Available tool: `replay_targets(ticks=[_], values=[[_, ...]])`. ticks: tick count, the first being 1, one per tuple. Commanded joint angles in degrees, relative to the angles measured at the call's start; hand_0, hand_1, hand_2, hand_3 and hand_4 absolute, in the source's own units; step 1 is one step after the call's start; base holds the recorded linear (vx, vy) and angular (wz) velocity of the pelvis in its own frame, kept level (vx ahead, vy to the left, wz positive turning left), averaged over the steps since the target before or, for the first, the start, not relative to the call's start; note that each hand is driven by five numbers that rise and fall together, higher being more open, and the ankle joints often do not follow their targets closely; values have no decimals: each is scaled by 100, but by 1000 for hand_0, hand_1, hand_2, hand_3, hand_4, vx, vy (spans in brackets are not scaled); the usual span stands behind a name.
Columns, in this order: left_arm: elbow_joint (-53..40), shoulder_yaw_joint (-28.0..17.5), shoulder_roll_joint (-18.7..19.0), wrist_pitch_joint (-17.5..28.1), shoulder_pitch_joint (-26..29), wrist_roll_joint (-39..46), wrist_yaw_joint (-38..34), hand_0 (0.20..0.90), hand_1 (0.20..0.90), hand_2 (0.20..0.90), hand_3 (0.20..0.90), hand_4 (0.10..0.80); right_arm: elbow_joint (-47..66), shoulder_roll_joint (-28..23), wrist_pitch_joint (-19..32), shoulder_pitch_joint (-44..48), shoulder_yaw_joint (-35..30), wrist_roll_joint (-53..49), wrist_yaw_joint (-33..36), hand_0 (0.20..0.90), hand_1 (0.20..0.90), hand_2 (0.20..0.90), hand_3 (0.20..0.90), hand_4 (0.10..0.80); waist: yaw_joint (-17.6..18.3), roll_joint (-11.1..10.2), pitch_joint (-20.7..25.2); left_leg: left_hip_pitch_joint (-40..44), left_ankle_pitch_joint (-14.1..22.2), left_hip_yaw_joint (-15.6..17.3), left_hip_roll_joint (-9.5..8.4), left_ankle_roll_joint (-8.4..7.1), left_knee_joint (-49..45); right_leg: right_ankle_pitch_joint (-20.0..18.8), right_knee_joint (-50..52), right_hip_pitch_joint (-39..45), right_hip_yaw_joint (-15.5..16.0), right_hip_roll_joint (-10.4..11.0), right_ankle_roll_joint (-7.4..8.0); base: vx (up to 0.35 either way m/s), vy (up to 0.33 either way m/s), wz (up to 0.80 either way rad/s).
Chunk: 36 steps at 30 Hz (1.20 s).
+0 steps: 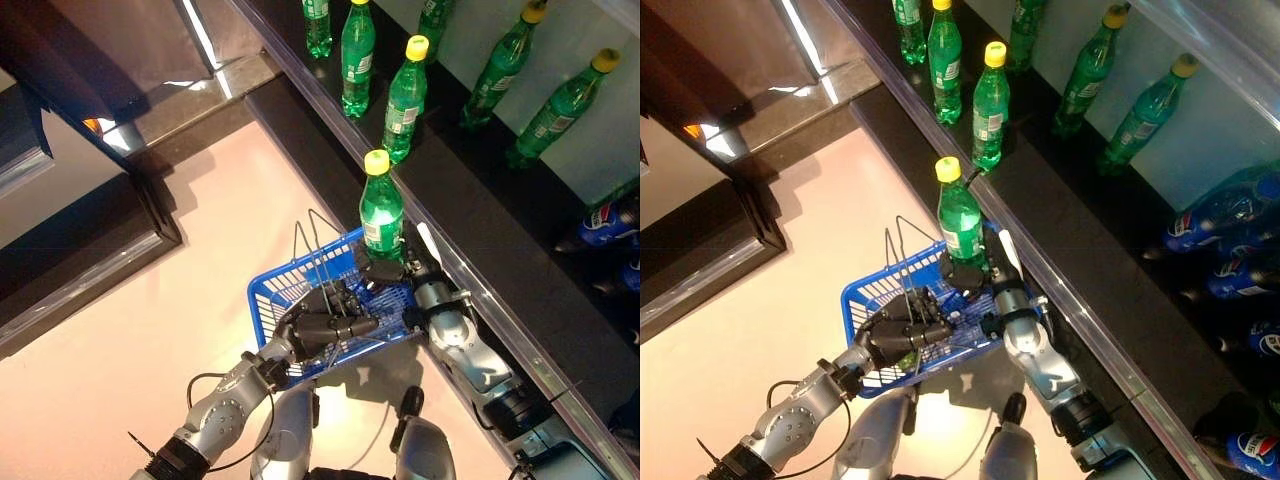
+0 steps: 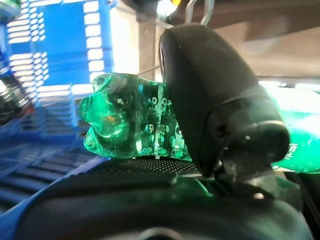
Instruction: Pick up the drink and place into the basket.
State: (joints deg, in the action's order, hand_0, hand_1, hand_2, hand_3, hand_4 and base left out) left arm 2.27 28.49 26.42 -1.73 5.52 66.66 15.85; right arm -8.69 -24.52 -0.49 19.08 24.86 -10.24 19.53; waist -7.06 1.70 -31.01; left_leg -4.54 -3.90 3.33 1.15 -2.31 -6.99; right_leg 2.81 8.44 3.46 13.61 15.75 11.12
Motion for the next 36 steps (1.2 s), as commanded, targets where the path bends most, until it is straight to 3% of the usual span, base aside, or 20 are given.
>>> replay_targets(ticks=[1, 7, 15, 21, 25, 29, 36], values=[[-2837, -419, -644, 749, 226, 342, 1729, 300, 300, 300, 200, 100, 472, -79, 434, 112, -161, 441, 348, 300, 300, 300, 200, 100, -2, 13, 1082, 228, 717, -66, 145, -428, -838, -430, 105, -52, 46, -8, 26, 248, 31, 9], [-2945, -608, -594, 563, -383, 370, 2060, 300, 300, 300, 200, 100, 122, -301, -275, -680, -86, 892, 112, 300, 300, 300, 200, 100, -55, -25, 1494, 509, 659, -83, 175, -429, -589, -430, 27, 114, 15, -5, 115, 176, 5, -1], [-2958, -418, -487, 487, -565, 410, 2108, 300, 300, 300, 200, 100, -735, -326, -702, -796, 139, 524, -164, 300, 300, 300, 200, 100, -115, -54, 1563, 605, 625, -175, 194, -406, -575, -425, 81, 173, 26, -60, 101, 86, -33, -1], [-2866, -121, -377, 306, -95, 647, 2233, 300, 300, 300, 200, 100, -1313, -271, -802, -106, 535, 408, -192, 300, 300, 300, 200, 100, -205, -57, 1110, 228, 648, -340, 143, -399, -832, -480, 225, -114, -10, -70, 100, -122, -74, 2], [-2901, 72, -309, 282, 382, 650, 2320, 300, 300, 300, 200, 100, -1734, -112, -1133, 523, 801, 273, -249, 300, 300, 300, 200, 100, -283, -59, 749, -188, 661, -419, 105, -385, -1045, -552, 263, -365, 3, -73, 123, -187, -90, 7], [-2994, 150, -196, 302, 776, 654, 2262, 300, 300, 300, 200, 100, -2418, -9, -1441, 971, 1078, 98, -808, 300, 300, 300, 200, 100, -387, -68, 519, -609, 659, -482, 92, -367, -1282, -611, 321, -611, 39, -85, 129, -166, -103, 7], [-3127, 113, -67, 85, 945, 679, 2245, 300, 300, 300, 200, 100, -2802, 88, -1587, 1267, 1526, 426, -1976, 300, 300, 300, 200, 100, -523, -157, 375, -926, 632, -558, 75, -346, -1389, -662, 310, -784, 54, -146, 126, -71, -85, 7]])
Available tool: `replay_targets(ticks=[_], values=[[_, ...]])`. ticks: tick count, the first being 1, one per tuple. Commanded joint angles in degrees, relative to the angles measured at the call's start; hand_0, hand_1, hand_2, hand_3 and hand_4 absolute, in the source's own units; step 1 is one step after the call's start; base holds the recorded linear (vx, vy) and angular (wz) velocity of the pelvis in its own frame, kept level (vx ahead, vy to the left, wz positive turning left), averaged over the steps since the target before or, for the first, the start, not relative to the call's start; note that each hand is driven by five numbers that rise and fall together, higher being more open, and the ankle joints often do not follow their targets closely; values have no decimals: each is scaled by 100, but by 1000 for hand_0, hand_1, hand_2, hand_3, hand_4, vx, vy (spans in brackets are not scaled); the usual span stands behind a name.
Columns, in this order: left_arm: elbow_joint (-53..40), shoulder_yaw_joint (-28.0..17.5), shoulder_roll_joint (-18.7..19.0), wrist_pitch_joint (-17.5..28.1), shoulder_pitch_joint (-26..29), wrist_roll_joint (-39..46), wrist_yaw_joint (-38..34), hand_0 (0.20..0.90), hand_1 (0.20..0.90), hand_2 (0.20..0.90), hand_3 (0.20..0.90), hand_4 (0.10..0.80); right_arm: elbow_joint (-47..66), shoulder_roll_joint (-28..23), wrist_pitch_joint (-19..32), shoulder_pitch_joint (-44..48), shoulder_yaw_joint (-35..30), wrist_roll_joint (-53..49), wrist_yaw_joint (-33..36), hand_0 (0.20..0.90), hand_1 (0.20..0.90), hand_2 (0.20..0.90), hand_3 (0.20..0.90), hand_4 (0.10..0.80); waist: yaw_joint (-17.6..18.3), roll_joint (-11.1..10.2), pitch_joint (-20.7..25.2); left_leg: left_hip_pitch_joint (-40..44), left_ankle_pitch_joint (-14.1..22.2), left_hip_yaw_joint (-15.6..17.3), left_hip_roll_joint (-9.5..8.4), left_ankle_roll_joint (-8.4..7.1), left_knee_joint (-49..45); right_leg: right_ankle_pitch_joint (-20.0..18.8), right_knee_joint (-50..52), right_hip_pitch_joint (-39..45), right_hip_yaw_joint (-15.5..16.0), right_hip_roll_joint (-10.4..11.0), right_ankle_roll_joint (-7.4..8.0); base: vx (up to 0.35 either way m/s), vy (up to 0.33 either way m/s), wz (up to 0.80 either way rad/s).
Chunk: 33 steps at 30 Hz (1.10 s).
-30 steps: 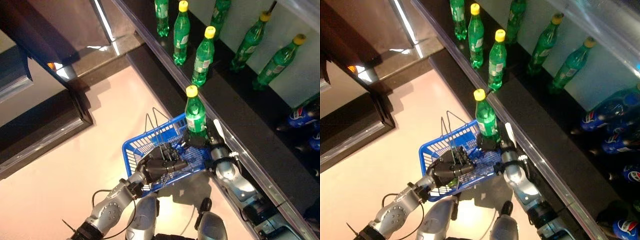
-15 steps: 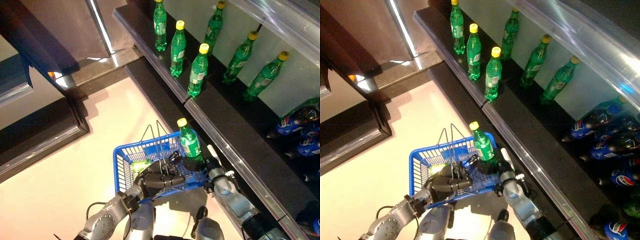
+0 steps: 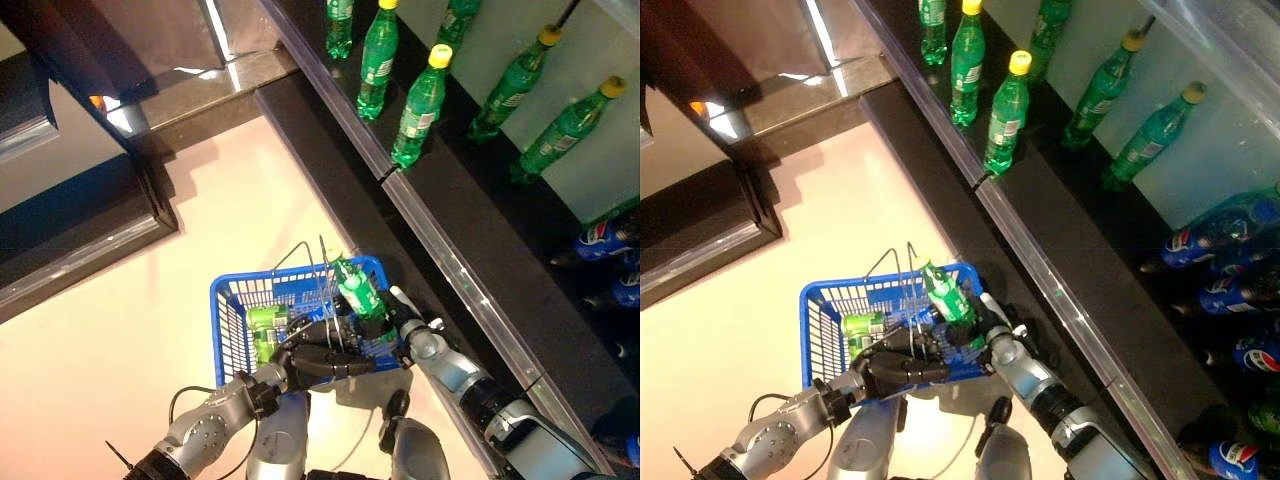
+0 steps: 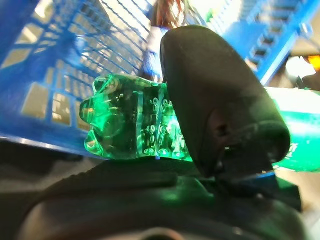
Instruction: Pick up the drink and place into the basket.
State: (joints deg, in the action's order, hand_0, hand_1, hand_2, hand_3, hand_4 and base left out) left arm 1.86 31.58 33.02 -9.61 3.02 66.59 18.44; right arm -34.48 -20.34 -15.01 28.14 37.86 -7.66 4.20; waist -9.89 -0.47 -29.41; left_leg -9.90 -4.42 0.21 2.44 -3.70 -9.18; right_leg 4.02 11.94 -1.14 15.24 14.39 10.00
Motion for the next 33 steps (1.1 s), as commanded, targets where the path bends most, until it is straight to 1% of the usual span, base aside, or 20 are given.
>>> replay_targets(ticks=[1, 3, 4, 6, 7, 10, 13, 17, 19, 23, 29, 31, 33], values=[[-3107, -181, -701, 836, 1238, 686, 1987, 300, 300, 300, 200, 100, -207, -335, -122, 471, 346, 331, -667, 300, 300, 300, 200, 100, -268, 32, 183, -461, 671, -260, -55, -210, -1189, -800, -53, -360, -106, -24, 236, -60, -61, 3], [-3098, -159, -707, 809, 1297, 671, 1971, 300, 300, 300, 200, 100, -238, -321, -171, 601, 454, 437, -843, 300, 300, 300, 200, 100, -292, 9, 152, -527, 656, -271, -54, -215, -1215, -816, -50, -398, -98, -33, 230, -55, -61, 8], [-3088, -151, -715, 782, 1345, 660, 1969, 300, 300, 300, 200, 100, -270, -307, -211, 727, 545, 611, -1064, 300, 300, 300, 200, 100, -314, -11, 130, -579, 645, -277, -57, -217, -1236, -831, -53, -425, -92, -43, 222, -54, -62, 8], [-3078, -136, -710, 759, 1411, 656, 1972, 300, 300, 300, 200, 100, -336, -298, -233, 898, 674, 769, -1295, 300, 300, 300, 200, 100, -339, -32, 90, -653, 635, -285, -56, -218, -1270, -851, -54, -468, -89, -55, 211, -68, -63, 1], [-3050, -129, -703, 729, 1504, 660, 1983, 300, 300, 300, 200, 100, -425, -286, -169, 1097, 793, 1125, -1668, 300, 300, 300, 200, 100, -370, -51, 27, -730, 615, -291, -56, -222, -1298, -885, -71, -506, -73, -61, 197, -94, -64, 3], [-3026, -102, -755, 667, 1599, 591, 1966, 300, 300, 300, 200, 100, -513, -220, -150, 1395, 1032, 1577, -2175, 300, 300, 300, 200, 100, -418, -78, -38, -855, 603, -296, -71, -216, -1358, -920, -82, -570, -42, -69, 168, -67, -41, 6], [-2972, -30, -808, 672, 1651, 537, 2009, 300, 300, 300, 200, 100, -633, -171, -173, 1623, 1291, 1761, -2446, 300, 300, 300, 200, 100, -456, -96, -38, -1004, 600, -305, -78, -213, -1432, -953, -83, -659, -11, -65, 136, -38, -20, 7], [-2903, 89, -926, 699, 1773, 471, 1992, 300, 300, 300, 200, 100, -987, -2, -186, 1865, 1435, 1945, -2499, 300, 300, 300, 200, 100, -485, -96, -38, -1113, 603, -318, -93, -209, -1483, -974, -83, -730, 12, -53, 109, -17, -1, 4], [-2864, 226, -1081, 711, 1908, 427, 1931, 300, 300, 300, 200, 100, -1445, 194, -108, 2123, 1584, 1980, -2502, 300, 300, 300, 200, 100, -518, -75, -38, -1218, 607, -336, -113, -208, -1531, -994, -71, -803, 43, -28, 92, -35, 10, 0], [-2754, 402, -1352, 781, 2123, 480, 1945, 300, 300, 300, 200, 100, -2250, 511, 63, 2452, 1786, 2358, -2795, 300, 300, 300, 200, 100, -535, -3, -38, -1360, 605, -325, -131, -210, -1586, -1024, -49, -934, 61, 22, 54, -17, 32, 0], [-2763, 578, -1534, 956, 2325, 488, 1908, 300, 300, 300, 200, 100, -2915, 724, 50, 2595, 2095, 2893, -3071, 300, 300, 300, 200, 100, -515, 111, -38, -1513, 604, -288, -140, -200, -1576, -1036, 0, -1156, 62, 99, 35, -31, 60, 3], [-2781, 606, -1582, 995, 2340, 456, 1888, 300, 300, 300, 200, 100, -3014, 759, 9, 2614, 2134, 2985, -3174, 300, 300, 300, 200, 100, -506, 137, -38, -1552, 597, -274, -140, -189, -1563, -1040, 23, -1229, 58, 119, 35, -35, 57, 3], [-2775, 668, -1653, 1077, 2373, 404, 1871, 300, 300, 300, 200, 100, -3159, 793, -4, 2596, 2154, 2960, -3136, 300, 300, 300, 200, 100, -484, 171, -38, -1605, 588, -251, -150, -176, -1544, -1048, 54, -1338, 52, 148, 32, -42, 67, -1]])
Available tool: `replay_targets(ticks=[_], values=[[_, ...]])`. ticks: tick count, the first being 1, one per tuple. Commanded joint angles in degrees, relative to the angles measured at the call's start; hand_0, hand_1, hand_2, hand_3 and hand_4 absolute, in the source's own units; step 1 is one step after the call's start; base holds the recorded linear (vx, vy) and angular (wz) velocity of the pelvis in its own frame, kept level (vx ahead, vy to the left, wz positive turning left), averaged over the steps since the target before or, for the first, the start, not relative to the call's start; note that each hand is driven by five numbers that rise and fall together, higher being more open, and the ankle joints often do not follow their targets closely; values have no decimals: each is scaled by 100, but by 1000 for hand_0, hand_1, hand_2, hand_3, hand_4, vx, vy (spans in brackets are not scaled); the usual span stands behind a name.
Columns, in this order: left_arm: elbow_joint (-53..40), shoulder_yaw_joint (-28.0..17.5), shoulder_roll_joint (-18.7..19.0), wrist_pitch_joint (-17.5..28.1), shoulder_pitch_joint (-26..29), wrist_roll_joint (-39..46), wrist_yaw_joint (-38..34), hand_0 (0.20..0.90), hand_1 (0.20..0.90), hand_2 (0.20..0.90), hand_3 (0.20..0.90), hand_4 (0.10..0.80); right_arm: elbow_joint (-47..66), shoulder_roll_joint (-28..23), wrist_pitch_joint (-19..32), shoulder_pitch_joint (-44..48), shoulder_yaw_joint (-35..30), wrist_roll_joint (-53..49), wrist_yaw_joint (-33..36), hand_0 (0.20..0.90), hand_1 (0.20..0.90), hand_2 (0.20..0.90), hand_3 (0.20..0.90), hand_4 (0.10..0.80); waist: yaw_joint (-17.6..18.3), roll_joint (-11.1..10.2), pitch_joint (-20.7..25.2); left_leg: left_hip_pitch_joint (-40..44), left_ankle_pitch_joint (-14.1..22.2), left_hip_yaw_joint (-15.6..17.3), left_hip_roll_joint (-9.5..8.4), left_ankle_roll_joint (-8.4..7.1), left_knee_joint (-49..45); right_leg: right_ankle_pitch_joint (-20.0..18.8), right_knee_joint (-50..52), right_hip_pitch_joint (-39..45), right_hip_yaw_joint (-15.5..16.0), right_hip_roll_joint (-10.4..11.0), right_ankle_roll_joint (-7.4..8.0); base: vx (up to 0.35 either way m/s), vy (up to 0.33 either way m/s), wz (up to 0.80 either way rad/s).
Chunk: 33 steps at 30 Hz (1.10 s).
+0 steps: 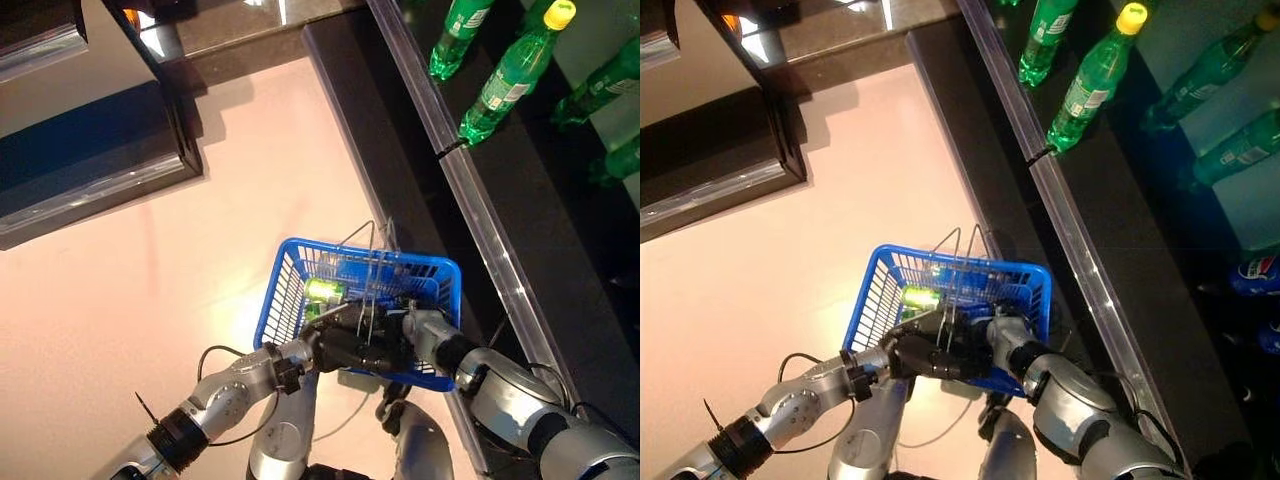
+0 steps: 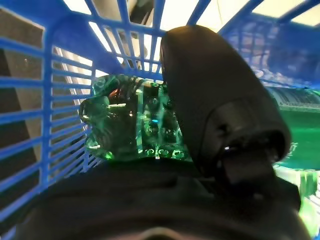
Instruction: Pick up the drink and place into the basket.
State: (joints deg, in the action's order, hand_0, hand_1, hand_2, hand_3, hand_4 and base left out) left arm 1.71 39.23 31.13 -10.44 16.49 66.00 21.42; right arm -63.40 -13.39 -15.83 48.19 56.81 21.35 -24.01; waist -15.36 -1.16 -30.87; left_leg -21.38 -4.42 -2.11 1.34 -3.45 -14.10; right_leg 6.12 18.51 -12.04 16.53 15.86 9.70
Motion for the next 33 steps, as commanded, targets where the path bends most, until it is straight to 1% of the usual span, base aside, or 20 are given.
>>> replay_targets(ticks=[1, 6, 7, 8, 9, 12, 20, 24, 26, 30, 32, 33], values=[[-2762, -90, -1472, 1170, 1033, 459, 1568, 300, 300, 300, 200, 100, -285, 103, 77, 591, 260, 59, -312, 300, 300, 300, 200, 100, 66, 244, 107, -469, 588, -17, -43, -201, -1053, -1259, -597, -263, -77, 6, 61, -41, 61, 0], [-2767, -25, -1593, 1242, 1112, 417, 1485, 300, 300, 300, 200, 100, -536, 109, 135, 570, 196, 42, -99, 300, 300, 300, 200, 100, 108, 290, 107, -526, 579, 8, -58, -174, -1009, -1262, -527, -432, -100, 51, 59, -22, 45, 2], [-2777, -23, -1612, 1251, 1125, 406, 1460, 300, 300, 300, 200, 100, -561, 110, 141, 577, 185, 65, -44, 460, 460, 460, 387, 287, 117, 293, 107, -531, 577, 13, -56, -165, -997, -1264, -513, -463, -105, 55, 58, -16, 40, 3], [-2792, -35, -1641, 1245, 1113, 380, 1453, 300, 300, 300, 200, 100, -588, 91, 178, 570, 157, 107, 78, 865, 865, 865, 859, 759, 128, 299, 107, -539, 572, 17, -59, -154, -983, -1264, -491, -506, -116, 59, 54, -19, 42, 2], [-2803, -27, -1657, 1260, 1112, 364, 1433, 300, 300, 300, 200, 100, -602, 76, 196, 575, 146, 86, 156, 900, 900, 900, 900, 800, 136, 303, 107, -539, 569, 20, -61, -148, -972, -1265, -484, -525, -121, 62, 53, -22, 45, 1], [-2815, -7, -1708, 1317, 1140, 321, 1366, 300, 300, 300, 200, 100, -623, 14, 276, 636, 66, -27, 470, 900, 900, 900, 900, 800, 169, 302, 107, -525, 554, 37, -77, -122, -919, -1269, -453, -590, -142, 62, 44, -14, 26, 0], [-2785, -67, -1736, 1415, 1162, 293, 1301, 300, 300, 300, 200, 100, -466, -169, 371, 792, -162, -402, 1004, 900, 900, 900, 900, 800, 234, 307, 107, -407, 517, 53, -92, -83, -811, -1255, -390, -626, -215, 52, 21, -8, 39, -3], [-2772, -167, -1676, 1452, 1148, 363, 1270, 300, 300, 300, 200, 100, -243, -365, 456, 888, -360, -693, 1389, 900, 900, 900, 900, 800, 275, 300, 107, -269, 503, 59, -107, -77, -748, -1235, -375, -558, -247, 40, 4, 5, 41, -4], [-2776, -331, -1578, 1429, 1086, 464, 1330, 300, 300, 300, 200, 100, 120, -570, 484, 864, -530, -797, 1618, 900, 900, 900, 900, 800, 320, 275, 107, -113, 495, 77, -88, -83, -660, -1207, -383, -468, -270, 21, -1, 12, 46, -3], [-2790, -509, -1467, 1454, 946, 524, 1418, 300, 300, 300, 200, 100, 991, -883, 181, 782, -779, -840, 1835, 900, 900, 900, 900, 800, 398, 228, 107, 79, 498, 121, -60, -96, -589, -1179, -396, -344, -307, 2, -4, 7, 33, -11], [-2754, -606, -1426, 1481, 861, 539, 1471, 300, 300, 300, 200, 100, 1637, -1080, -77, 664, -928, -829, 1930, 900, 900, 900, 900, 800, 454, 189, 107, 203, 505, 149, -43, -107, -544, -1160, -410, -260, -339, -13, 0, 15, 31, -9], [-2756, -665, -1404, 1478, 805, 543, 1484, 300, 300, 300, 200, 100, 2062, -1176, -295, 570, -1015, -773, 1913, 900, 900, 900, 900, 800, 484, 168, 107, 278, 511, 161, -26, -112, -519, -1152, -421, -204, -350, -22, 2, 27, 24, -5]])
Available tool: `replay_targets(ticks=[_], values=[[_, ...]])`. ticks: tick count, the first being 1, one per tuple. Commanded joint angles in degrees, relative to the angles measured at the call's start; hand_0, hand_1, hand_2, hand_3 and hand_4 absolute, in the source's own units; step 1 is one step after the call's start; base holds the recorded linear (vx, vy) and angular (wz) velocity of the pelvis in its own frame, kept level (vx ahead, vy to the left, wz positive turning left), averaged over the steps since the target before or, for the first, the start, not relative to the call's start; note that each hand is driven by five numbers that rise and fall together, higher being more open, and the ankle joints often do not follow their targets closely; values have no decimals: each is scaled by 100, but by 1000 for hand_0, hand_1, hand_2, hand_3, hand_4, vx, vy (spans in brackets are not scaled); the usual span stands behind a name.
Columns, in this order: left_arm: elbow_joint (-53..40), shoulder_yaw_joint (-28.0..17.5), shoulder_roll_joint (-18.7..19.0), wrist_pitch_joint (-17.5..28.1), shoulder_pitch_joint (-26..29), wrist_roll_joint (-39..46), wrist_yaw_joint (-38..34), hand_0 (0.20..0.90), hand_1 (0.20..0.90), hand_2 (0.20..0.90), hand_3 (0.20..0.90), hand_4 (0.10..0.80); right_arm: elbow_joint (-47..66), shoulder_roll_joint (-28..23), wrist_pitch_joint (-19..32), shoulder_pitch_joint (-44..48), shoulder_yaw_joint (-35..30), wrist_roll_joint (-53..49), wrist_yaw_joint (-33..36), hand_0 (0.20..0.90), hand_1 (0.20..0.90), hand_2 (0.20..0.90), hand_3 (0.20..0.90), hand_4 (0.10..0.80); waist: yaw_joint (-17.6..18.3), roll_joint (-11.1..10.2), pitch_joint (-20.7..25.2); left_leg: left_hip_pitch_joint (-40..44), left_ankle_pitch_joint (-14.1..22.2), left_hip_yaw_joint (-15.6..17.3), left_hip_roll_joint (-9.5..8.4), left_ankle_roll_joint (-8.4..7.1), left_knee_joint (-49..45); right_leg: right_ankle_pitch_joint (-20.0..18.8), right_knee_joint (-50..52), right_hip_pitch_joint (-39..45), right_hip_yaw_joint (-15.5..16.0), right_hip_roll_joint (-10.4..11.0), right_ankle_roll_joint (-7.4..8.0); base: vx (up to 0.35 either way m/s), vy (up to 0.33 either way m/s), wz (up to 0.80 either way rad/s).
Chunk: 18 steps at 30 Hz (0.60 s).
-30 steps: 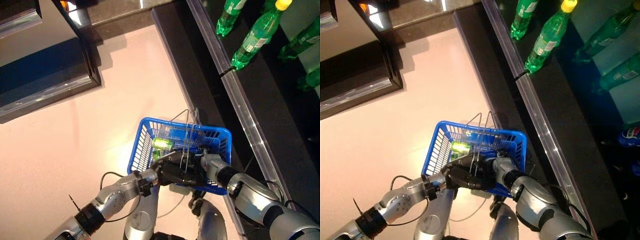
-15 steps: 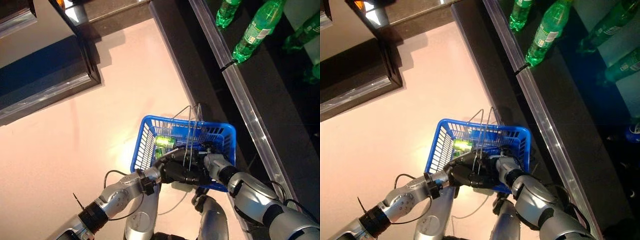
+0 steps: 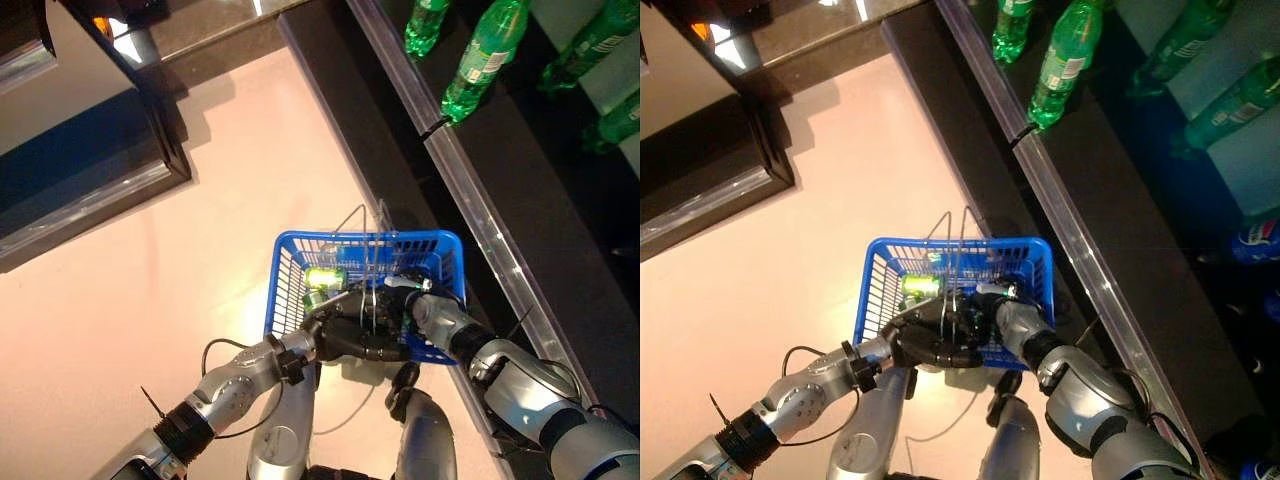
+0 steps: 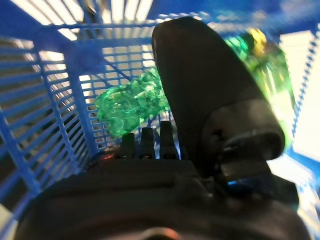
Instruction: Pick up the drink and place into the basket.
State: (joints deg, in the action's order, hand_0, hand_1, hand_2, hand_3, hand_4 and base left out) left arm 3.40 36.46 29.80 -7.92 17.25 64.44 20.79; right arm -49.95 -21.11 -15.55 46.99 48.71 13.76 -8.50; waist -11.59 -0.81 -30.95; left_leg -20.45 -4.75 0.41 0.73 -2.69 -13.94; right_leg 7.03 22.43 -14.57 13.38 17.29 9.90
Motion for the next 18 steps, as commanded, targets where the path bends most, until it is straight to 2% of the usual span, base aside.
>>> replay_targets(ticks=[1, 2, 6, 18], values=[[-2922, -461, -1246, 1223, 653, 703, 1574, 300, 300, 300, 200, 100, 1116, -518, -441, 545, -296, 3, 465, 900, 900, 900, 900, 800, 146, 106, 115, 269, 550, -75, 53, -194, -511, -1234, -831, 115, -50, -178, -20, 38, 28, -5], [-2907, -535, -1222, 1235, 554, 707, 1609, 300, 300, 300, 200, 100, 1614, -660, -597, 361, -462, 88, 540, 900, 900, 900, 900, 800, 199, 76, 115, 354, 559, -64, 69, -201, -492, -1224, -848, 185, -78, -186, -19, 29, 20, -5], [-2909, -706, -1199, 1228, 375, 712, 1670, 300, 300, 300, 200, 100, 2371, -853, -725, 4, -845, 354, 712, 900, 900, 900, 900, 800, 290, 49, 115, 546, 576, -40, 100, -207, -438, -1192, -890, 345, -130, -218, -20, 27, 27, -12], [-2977, -1040, -1163, 1241, 18, 747, 1625, 300, 300, 300, 200, 100, 4053, -1233, -502, -1009, -2041, 670, 1823, 900, 900, 900, 900, 800, 555, 68, 184, 845, 660, 43, 144, -187, -361, -1105, -937, 564, -305, -279, 18, 10, 11, -3]])
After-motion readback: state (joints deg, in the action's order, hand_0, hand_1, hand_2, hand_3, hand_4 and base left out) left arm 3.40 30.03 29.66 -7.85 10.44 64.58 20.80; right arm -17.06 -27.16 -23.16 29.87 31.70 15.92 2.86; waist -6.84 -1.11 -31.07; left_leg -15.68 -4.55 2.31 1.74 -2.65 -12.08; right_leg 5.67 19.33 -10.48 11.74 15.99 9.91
